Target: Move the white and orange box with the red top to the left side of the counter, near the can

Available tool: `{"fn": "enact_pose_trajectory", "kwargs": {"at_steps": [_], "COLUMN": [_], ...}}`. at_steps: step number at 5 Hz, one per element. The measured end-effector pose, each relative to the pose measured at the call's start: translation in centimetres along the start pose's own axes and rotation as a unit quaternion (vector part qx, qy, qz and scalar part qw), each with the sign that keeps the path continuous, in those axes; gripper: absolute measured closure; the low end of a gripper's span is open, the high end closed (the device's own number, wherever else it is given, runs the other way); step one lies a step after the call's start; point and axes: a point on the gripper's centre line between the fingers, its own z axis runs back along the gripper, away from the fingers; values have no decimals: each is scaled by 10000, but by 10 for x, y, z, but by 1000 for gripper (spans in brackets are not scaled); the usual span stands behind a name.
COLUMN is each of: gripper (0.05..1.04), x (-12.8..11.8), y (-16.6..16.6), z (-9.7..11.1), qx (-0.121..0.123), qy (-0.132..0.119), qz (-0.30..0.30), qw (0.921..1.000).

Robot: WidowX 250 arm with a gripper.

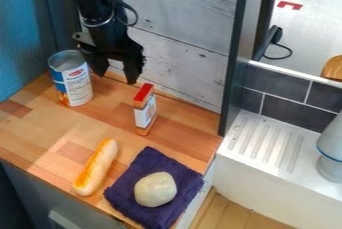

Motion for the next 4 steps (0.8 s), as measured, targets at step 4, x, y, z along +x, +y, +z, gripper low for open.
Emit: {"fn": "enact_pose_trajectory", "kwargs": {"at_steps": [4], "gripper": [83], "x": [18], "y": [-32], "z": [-52], "qx": [201], "qy": [659], "qz": [-493], "qw": [9964]}}
